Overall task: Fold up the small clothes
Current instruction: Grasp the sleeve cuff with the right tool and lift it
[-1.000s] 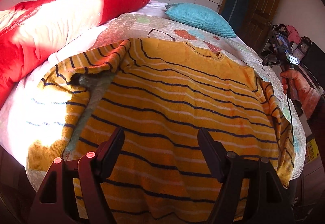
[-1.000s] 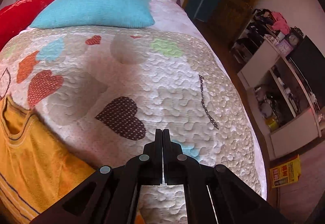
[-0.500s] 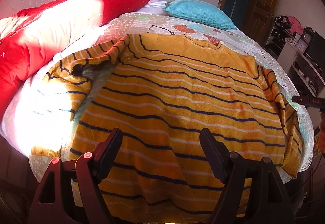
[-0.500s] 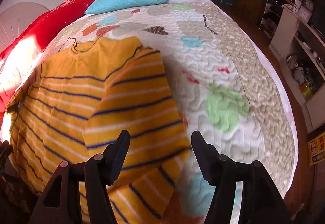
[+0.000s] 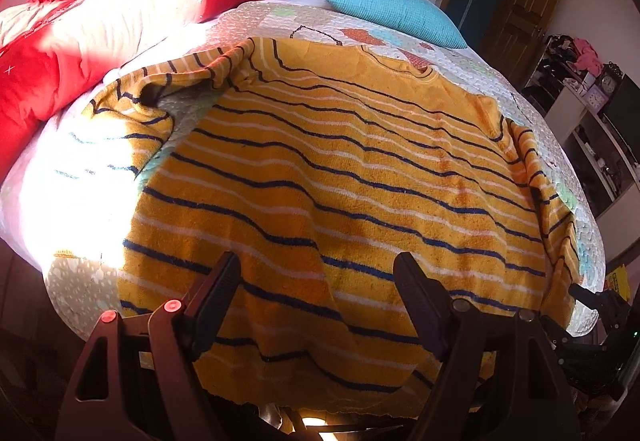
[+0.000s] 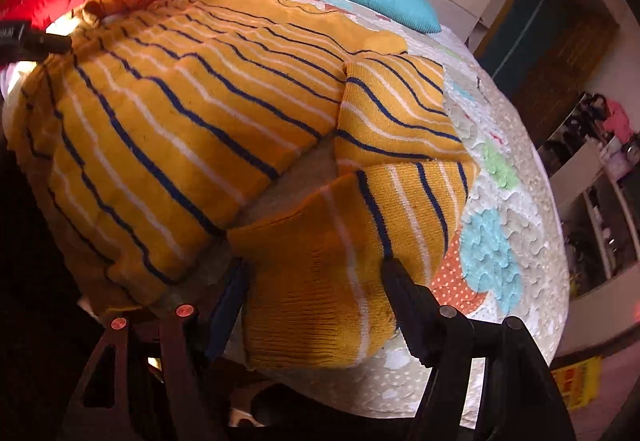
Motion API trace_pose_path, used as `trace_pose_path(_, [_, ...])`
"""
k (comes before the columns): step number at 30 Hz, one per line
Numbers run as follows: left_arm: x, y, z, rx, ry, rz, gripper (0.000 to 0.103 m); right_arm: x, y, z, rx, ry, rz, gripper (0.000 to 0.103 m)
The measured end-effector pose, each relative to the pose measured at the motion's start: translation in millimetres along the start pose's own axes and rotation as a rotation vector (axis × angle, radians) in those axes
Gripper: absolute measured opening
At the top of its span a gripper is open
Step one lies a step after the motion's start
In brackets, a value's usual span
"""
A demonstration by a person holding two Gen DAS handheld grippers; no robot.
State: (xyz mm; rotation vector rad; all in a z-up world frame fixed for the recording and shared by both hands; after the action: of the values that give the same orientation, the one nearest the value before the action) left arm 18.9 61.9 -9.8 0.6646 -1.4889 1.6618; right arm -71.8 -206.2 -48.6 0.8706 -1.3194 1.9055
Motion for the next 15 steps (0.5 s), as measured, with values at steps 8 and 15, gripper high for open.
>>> trace_pose_path(8, [4,-2,1,0.011,0.003,0.004,0.078,36,-12,108,-0.395,-0.129,0.086,0.008])
trace_pose_path(15, [6,-3,-2,0.025,0.008,0.000,0.078,70,34,288,-0.881,0.046,0.186,0.008])
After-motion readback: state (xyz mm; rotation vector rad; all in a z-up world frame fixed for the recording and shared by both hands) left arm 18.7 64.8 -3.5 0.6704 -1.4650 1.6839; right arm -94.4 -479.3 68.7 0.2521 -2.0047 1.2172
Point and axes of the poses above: each gripper's, at about its wrist camera, not at the fingertips, and x roughly against the way its jaws point, z to its right, y to its underside, the point moved 6 cm from there along -x, roughly the way its jaws point, and after that the axes turned 1 degree about -z, right-handed, at the moved point
